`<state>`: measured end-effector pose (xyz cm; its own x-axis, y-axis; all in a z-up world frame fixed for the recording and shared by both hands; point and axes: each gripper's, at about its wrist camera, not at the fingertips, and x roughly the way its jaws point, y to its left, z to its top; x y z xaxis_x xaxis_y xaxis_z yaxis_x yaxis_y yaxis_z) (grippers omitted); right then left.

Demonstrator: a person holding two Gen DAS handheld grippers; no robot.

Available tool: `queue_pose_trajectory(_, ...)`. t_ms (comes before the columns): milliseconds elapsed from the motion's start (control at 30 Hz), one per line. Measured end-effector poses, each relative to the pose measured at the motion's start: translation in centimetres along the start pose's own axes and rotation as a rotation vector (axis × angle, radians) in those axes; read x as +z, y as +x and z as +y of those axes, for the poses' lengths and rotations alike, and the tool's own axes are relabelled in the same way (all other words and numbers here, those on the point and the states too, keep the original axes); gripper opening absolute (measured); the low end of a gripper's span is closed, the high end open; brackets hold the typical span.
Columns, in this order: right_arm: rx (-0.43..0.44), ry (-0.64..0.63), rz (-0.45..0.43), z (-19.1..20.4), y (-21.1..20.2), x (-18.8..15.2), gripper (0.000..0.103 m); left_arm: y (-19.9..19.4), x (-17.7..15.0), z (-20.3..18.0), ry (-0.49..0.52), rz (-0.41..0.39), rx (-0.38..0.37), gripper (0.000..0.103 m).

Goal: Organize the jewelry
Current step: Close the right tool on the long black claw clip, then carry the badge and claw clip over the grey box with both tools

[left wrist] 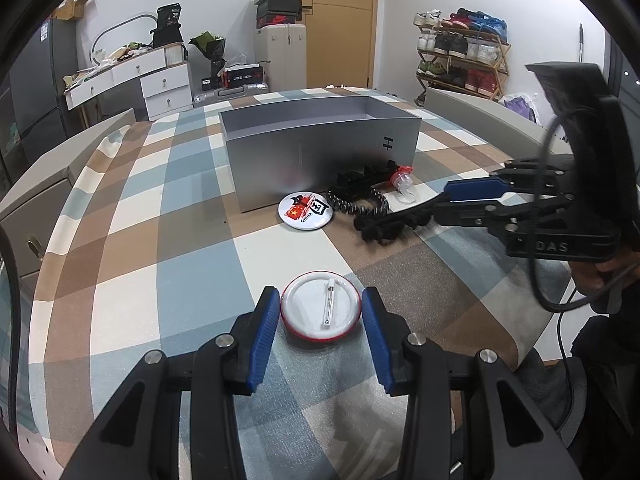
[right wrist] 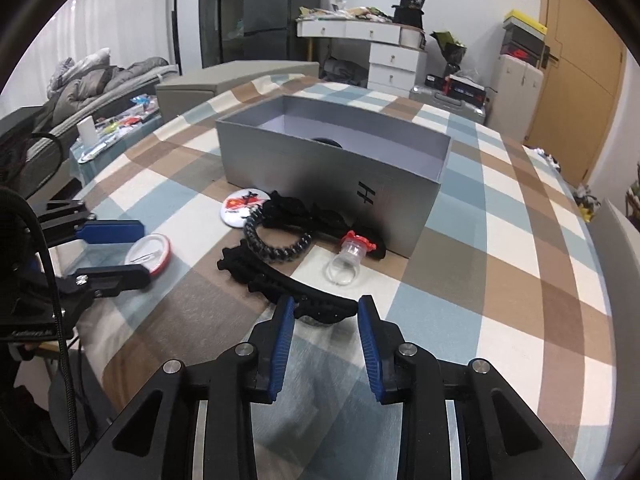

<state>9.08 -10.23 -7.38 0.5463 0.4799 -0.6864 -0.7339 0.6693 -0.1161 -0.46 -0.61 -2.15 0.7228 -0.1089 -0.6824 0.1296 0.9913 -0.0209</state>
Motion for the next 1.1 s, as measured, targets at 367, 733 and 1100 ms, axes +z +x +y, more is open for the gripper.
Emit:
queue_pose_trajectory(367, 0.035, -0.010, -0.048, 0.7, -1.1, 0.2, 0.031, -0.1, 0.2, 0.6, -0.028, -0.016, 0.009, 0.036)
queue_pose_trajectory(733, 0.037, 0.050, -0.160, -0.3, -3.2, 1.2, 0.031, -0.6, 1.6, 1.0, -0.046, -0.069, 0.026, 0.037)
queue_pose_trajectory(1100, 0.005, 0.153, -0.246, -2.4, -4.5, 2.5, 0.031, -0.7, 5.0, 1.2, -0.054, -0.142, 0.042, 0.037)
